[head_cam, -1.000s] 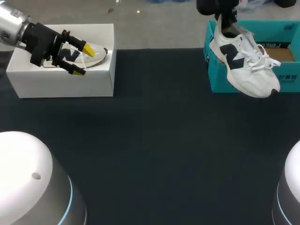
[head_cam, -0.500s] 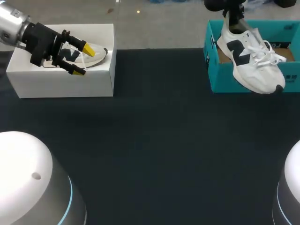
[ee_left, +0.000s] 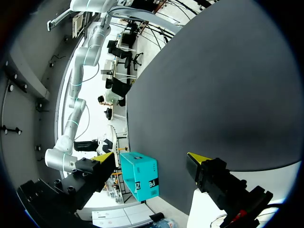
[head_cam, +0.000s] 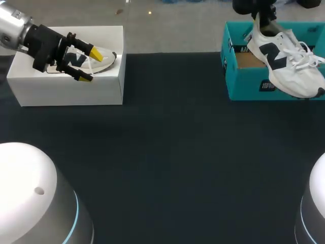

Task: Take the shoe out of the shoebox, open the shoe tongue, remove and reinsert the insole, then place the shoe into the shoebox

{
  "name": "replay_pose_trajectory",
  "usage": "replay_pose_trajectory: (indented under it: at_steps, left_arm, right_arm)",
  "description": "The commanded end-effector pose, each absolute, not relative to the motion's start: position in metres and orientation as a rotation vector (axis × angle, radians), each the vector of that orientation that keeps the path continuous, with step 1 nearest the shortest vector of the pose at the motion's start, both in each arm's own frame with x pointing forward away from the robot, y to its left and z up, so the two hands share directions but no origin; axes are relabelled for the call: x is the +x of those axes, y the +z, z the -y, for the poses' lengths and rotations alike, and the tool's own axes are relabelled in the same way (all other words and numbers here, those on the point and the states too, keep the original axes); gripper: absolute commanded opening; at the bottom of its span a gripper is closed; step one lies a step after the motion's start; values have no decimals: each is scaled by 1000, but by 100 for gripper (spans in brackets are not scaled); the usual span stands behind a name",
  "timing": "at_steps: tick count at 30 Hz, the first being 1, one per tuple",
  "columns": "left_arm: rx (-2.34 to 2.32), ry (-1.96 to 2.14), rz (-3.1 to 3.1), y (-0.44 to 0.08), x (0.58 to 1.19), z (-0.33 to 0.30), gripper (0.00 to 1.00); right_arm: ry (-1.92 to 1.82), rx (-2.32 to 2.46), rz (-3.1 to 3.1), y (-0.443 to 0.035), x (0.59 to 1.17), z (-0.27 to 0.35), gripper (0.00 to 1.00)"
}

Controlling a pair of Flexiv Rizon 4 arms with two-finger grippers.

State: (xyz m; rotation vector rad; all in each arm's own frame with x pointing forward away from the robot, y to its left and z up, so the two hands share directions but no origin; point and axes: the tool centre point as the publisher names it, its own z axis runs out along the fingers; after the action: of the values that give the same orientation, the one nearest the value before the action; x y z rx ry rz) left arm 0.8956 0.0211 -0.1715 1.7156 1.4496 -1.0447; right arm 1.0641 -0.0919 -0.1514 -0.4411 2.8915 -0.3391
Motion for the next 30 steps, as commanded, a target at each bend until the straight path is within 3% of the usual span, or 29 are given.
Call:
replay_pose_trajectory:
  at_steps: [1, 12, 22, 30]
  left_arm:
    - [1719, -1044, -1450, -171, 896, -21, 100]
    - [1719, -1044, -1450, -171, 896, -21, 100]
    - [1719, -1044, -1450, -171, 896, -21, 100]
    - [1719, -1044, -1450, -171, 896, -21, 100]
  right_arm:
    - [-317, -414, -2902, -155, 1083, 125, 0]
    - [-420, -262, -2935, -161, 1128, 208, 0]
    - [-406, -406, -2881, -166, 1136, 279, 0]
    - [-439, -331, -2954, -177, 1144, 302, 0]
